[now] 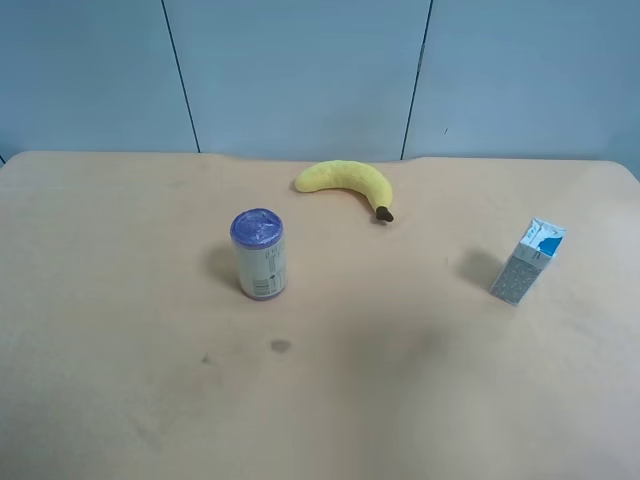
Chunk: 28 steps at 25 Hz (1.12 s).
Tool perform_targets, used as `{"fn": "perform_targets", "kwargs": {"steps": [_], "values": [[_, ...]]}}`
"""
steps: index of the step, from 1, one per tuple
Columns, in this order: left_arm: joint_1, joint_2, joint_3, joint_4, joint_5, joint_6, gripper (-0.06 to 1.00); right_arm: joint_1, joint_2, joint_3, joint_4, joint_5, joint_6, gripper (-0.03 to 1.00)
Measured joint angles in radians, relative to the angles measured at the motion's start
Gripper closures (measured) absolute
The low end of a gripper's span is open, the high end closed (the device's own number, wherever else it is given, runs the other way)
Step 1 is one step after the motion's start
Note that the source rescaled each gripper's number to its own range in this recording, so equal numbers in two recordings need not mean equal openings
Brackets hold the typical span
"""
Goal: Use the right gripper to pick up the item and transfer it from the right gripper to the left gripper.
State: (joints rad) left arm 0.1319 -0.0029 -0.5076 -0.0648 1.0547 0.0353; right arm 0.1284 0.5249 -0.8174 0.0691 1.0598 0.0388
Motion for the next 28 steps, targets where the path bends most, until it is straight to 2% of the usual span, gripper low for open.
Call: {"fn": "perform_targets", "kwargs": {"steps": [3,9,12,19,25,28], "values": [[0.000,0.000,0.000,0.000,0.000,0.000,-0.05,0.000,0.073,-0.050,-0.004,0.000,0.017,-0.03],[0.000,0.000,0.000,0.000,0.000,0.000,-0.05,0.000,0.248,-0.103,-0.032,0.014,0.155,-0.03],[0.000,0.000,0.000,0.000,0.000,0.000,-0.05,0.000,0.355,-0.128,-0.061,0.032,0.273,-0.03],[0.000,0.000,0.000,0.000,0.000,0.000,-0.06,0.000,0.547,-0.146,-0.213,0.074,0.520,-0.03],[0.000,0.000,0.000,0.000,0.000,0.000,-0.05,-0.006,0.611,-0.146,-0.259,0.080,0.742,-0.03],[0.000,0.000,0.000,0.000,0.000,0.000,-0.05,-0.034,0.639,-0.150,-0.259,0.067,0.796,-0.03]]}}
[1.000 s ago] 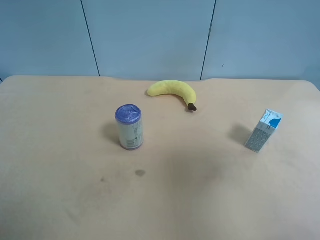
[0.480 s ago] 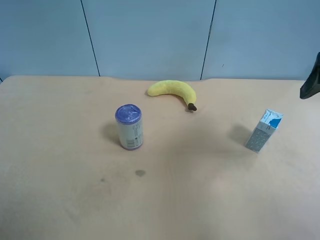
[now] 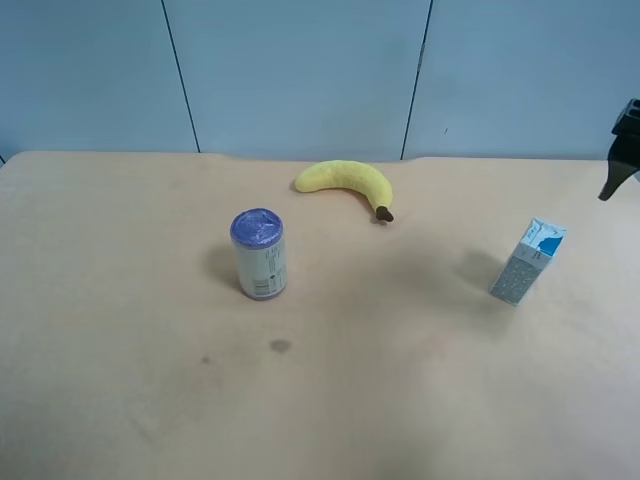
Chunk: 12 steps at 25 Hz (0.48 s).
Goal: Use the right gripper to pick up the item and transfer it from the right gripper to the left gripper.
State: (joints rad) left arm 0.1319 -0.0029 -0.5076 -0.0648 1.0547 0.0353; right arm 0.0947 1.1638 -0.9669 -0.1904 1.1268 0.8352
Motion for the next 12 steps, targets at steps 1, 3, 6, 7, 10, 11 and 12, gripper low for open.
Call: {"fn": "perform_targets", "kwargs": {"steps": [1,3,6,7,10,11,12], "values": [[0.000,0.000,0.000,0.000,0.000,0.000,-0.05,-0.009,0.010,0.000,0.000,-0.011,0.006,-0.03],[0.000,0.000,0.000,0.000,0.000,0.000,-0.05,-0.031,0.038,0.000,0.000,-0.029,0.008,-0.03],[0.000,0.000,0.000,0.000,0.000,0.000,-0.05,-0.062,0.087,-0.001,0.001,-0.053,0.010,-0.03],[0.000,0.000,0.000,0.000,0.000,0.000,-0.05,-0.072,0.107,-0.003,0.002,-0.065,0.009,-0.03],[0.000,0.000,0.000,0.000,0.000,0.000,-0.06,-0.078,0.172,-0.030,0.012,-0.086,-0.007,-0.03],[0.000,0.000,0.000,0.000,0.000,0.000,-0.06,-0.078,0.198,-0.053,0.020,-0.087,-0.018,-0.03],[0.000,0.000,0.000,0.000,0.000,0.000,-0.06,-0.078,0.221,-0.075,0.028,-0.088,-0.029,-0.03]]}}
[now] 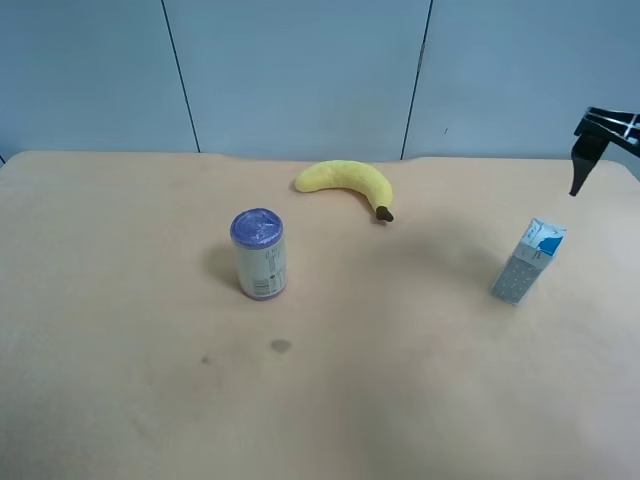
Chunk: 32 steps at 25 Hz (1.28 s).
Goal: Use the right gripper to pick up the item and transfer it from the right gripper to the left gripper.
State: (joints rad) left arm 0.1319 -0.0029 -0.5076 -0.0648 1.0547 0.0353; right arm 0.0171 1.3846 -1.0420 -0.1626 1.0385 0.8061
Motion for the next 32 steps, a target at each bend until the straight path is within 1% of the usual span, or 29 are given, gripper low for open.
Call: {"fn": "perform_targets", "kwargs": {"steps": [4,6,12,16,23,32], "values": [[0.000,0.000,0.000,0.000,0.000,0.000,-0.06,0.000,0.103,-0.102,0.038,0.006,-0.018,-0.03],[0.000,0.000,0.000,0.000,0.000,0.000,-0.06,0.000,0.145,-0.129,0.048,0.006,-0.018,-0.03],[0.000,0.000,0.000,0.000,0.000,0.000,-0.05,0.001,0.232,-0.134,0.047,-0.025,-0.011,-0.03],[0.000,0.000,0.000,0.000,0.000,0.000,-0.05,0.027,0.299,-0.134,0.047,-0.060,-0.007,-0.03],[0.000,0.000,0.000,0.000,0.000,0.000,-0.05,0.068,0.383,-0.134,0.047,-0.106,0.034,-0.03],[0.000,0.000,0.000,0.000,0.000,0.000,-0.05,0.068,0.435,-0.134,0.035,-0.118,0.034,-0.03]]}}
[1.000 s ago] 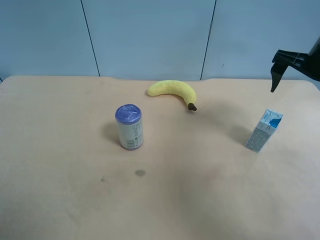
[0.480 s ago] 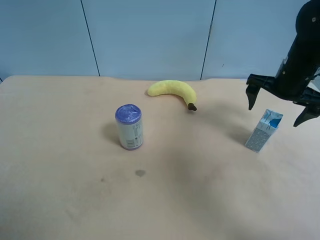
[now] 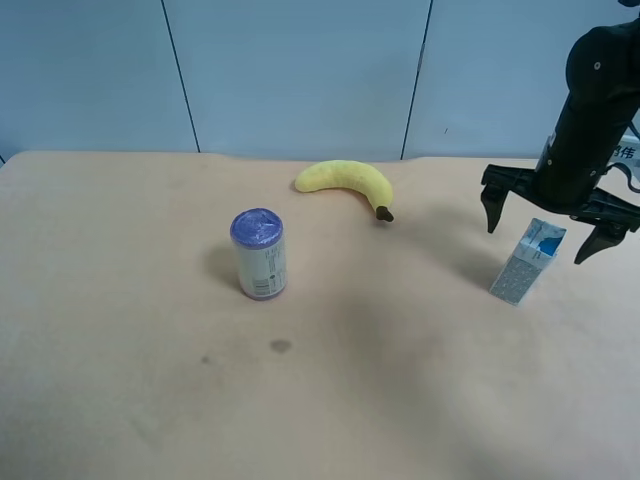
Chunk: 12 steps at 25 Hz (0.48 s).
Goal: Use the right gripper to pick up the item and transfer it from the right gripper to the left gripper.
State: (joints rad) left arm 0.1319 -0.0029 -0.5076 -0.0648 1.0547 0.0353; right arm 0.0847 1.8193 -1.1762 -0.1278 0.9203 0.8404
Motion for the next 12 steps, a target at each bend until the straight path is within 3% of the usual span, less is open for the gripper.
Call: {"fn": "perform_targets", "kwargs": {"steps": [12], "values": [[0.000,0.000,0.000,0.000,0.000,0.000,-0.05,0.019,0.077,0.000,0.008,-0.029,-0.004,-0.03]]}}
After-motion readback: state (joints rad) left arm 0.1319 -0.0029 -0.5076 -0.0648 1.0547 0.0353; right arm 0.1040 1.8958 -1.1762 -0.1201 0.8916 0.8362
